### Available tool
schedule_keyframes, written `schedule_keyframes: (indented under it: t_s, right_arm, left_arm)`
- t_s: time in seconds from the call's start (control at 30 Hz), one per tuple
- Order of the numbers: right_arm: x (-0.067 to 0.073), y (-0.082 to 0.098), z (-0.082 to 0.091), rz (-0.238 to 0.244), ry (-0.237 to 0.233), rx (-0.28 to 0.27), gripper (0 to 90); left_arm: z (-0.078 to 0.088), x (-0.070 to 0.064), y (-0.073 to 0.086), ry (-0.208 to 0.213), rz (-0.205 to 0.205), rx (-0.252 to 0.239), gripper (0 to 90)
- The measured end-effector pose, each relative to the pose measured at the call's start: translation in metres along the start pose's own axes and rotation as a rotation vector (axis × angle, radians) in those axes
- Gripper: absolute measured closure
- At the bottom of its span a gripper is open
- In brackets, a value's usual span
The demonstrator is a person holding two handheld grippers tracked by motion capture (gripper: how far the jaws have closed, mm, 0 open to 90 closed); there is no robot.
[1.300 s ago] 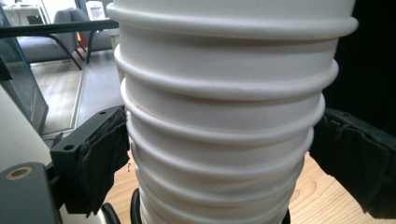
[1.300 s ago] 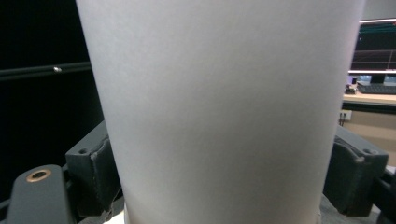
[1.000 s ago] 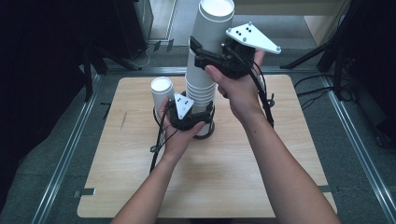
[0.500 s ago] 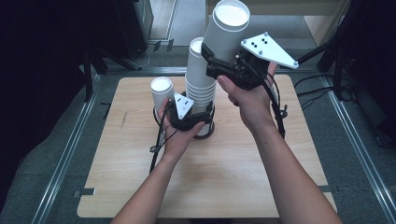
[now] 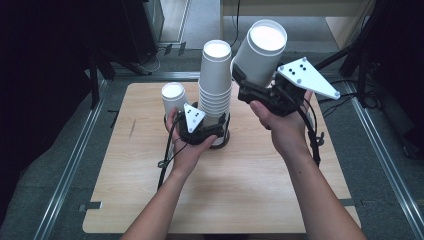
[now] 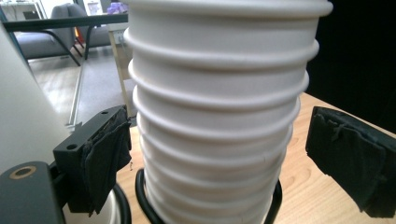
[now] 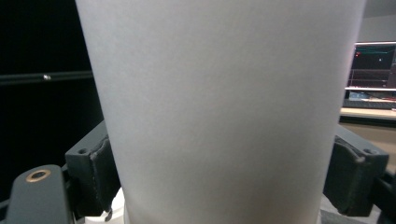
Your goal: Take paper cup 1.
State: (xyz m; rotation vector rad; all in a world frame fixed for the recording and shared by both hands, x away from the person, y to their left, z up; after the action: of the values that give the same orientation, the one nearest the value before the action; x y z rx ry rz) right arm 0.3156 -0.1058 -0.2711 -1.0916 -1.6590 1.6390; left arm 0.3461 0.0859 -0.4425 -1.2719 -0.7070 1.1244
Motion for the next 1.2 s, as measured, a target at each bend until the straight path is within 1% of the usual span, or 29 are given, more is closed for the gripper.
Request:
schedule_keyframes:
  t_s: [0.07,0.13,0.17,0.23,0.27,0.3,0.33,0.37,0.43,0.47,0.5,0.53,0.57,0.6,0.67,0.7,0.73,0.77,0.8,0.87,0.9,0.93,0.97,1.0,1.03,1.07,1.1,1.13,1.2]
  right_arm:
    - [0.001,0.008,0.005,0.005,-0.007,0.015,13.6]
    - [0.002,0.017,0.011,0.011,-0.003,0.024,13.6]
    - [0.002,0.017,0.011,0.011,-0.003,0.024,13.6]
    - [0.003,0.024,0.016,0.006,-0.007,0.029,13.5]
    - [0.005,0.031,0.021,0.011,-0.012,0.038,13.5]
    - [0.005,0.031,0.021,0.011,-0.012,0.038,13.5]
    - [0.006,0.034,0.024,0.017,-0.016,0.041,13.4]
    - [0.007,0.039,0.027,0.025,-0.017,0.047,13.3]
    - [0.008,0.045,0.031,0.024,-0.015,0.051,13.3]
    - [0.009,0.053,0.036,0.024,-0.006,0.058,13.3]
    - [0.009,0.053,0.036,0.024,-0.006,0.058,13.3]
    - [0.011,0.061,0.041,0.027,-0.01,0.071,13.3]
    - [0.011,0.061,0.041,0.027,-0.01,0.071,13.3]
    - [0.012,0.069,0.045,0.031,-0.013,0.085,13.2]
    - [0.013,0.078,0.05,0.025,-0.013,0.1,13.1]
    - [0.013,0.078,0.05,0.025,-0.013,0.1,13.1]
    - [0.014,0.088,0.054,0.023,-0.005,0.115,13.1]
    - [0.014,0.088,0.054,0.023,-0.005,0.115,13.1]
    - [0.015,0.099,0.059,0.009,-0.013,0.13,13.0]
    - [0.015,0.103,0.06,0.002,-0.013,0.135,12.9]
    - [0.015,0.108,0.062,-0.001,-0.012,0.143,12.9]
    - [0.015,0.117,0.064,-0.014,-0.018,0.155,12.9]
    - [0.015,0.117,0.064,-0.014,-0.018,0.155,12.9]
    - [0.017,0.127,0.068,-0.014,-0.021,0.165,13.0]
    - [0.017,0.127,0.068,-0.014,-0.021,0.165,13.0]
    - [0.019,0.133,0.071,-0.009,-0.014,0.175,13.0]
    - [0.019,0.133,0.071,-0.009,-0.014,0.175,13.0]
    - [0.021,0.14,0.075,0.003,-0.006,0.186,13.1]
    - [0.023,0.143,0.077,0.014,-0.005,0.188,13.1]
  left_arm:
    - [0.006,0.001,0.002,0.004,0.005,0.004,6.8]
    - [0.012,0.002,0.004,0.012,0.006,0.005,6.7]
    - [0.015,0.003,0.005,0.014,0.008,0.005,6.7]
    - [0.023,0.003,0.008,0.022,0.012,0.006,6.7]
    - [0.031,0.004,0.009,0.036,0.035,0.004,6.7]
    - [0.031,0.004,0.009,0.036,0.035,0.004,3.2]
    - [0.036,0.005,0.011,0.058,0.052,0.012,3.2]
    - [0.039,0.005,0.012,0.067,0.058,0.018,0.0]
    - [0.046,0.004,0.015,0.084,0.071,0.018,0.0]
    - [0.053,0.004,0.019,0.092,0.076,0.022,0.0]
    - [0.053,0.004,0.019,0.092,0.076,0.022,0.0]
    - [0.06,0.004,0.022,0.101,0.082,0.028,0.0]
    - [0.06,0.004,0.022,0.101,0.082,0.028,0.0]
    - [0.066,0.005,0.025,0.106,0.089,0.032,0.0]
    - [0.071,0.005,0.029,0.103,0.087,0.039,0.0]
    - [0.071,0.005,0.029,0.103,0.087,0.039,0.0]
    - [0.075,0.005,0.032,0.103,0.087,0.041,0.0]
    - [0.075,0.005,0.032,0.103,0.087,0.041,0.0]
    - [0.079,0.004,0.036,0.106,0.091,0.049,0.0]
    - [0.08,0.003,0.038,0.11,0.094,0.055,0.0]
    - [0.081,0.003,0.04,0.115,0.099,0.063,0.0]
    - [0.082,0.002,0.042,0.122,0.106,0.075,0.0]
    - [0.082,0.002,0.042,0.122,0.106,0.075,0.0]
    - [0.082,0.002,0.042,0.126,0.106,0.081,0.0]
    - [0.082,0.002,0.042,0.127,0.104,0.082,0.0]
    - [0.084,0.001,0.042,0.133,0.102,0.087,0.0]
    - [0.084,0.001,0.042,0.133,0.102,0.087,0.0]
    - [0.086,0.0,0.043,0.14,0.089,0.096,0.0]
    - [0.086,0.0,0.043,0.142,0.086,0.098,0.0]
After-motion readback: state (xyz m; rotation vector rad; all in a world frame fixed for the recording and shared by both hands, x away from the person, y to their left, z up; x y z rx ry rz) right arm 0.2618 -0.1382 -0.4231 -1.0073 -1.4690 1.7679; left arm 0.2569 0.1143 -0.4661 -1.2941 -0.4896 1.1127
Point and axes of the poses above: each handheld gripper's, and its own axes: z roughly backward along the jaws, y roughly out of its underside, x roughly to its left, the point moved 2 cm from there along -z, roughly forward along the jaws, and after that the axes turned 11 degrees about z, right-handed, at the moved point
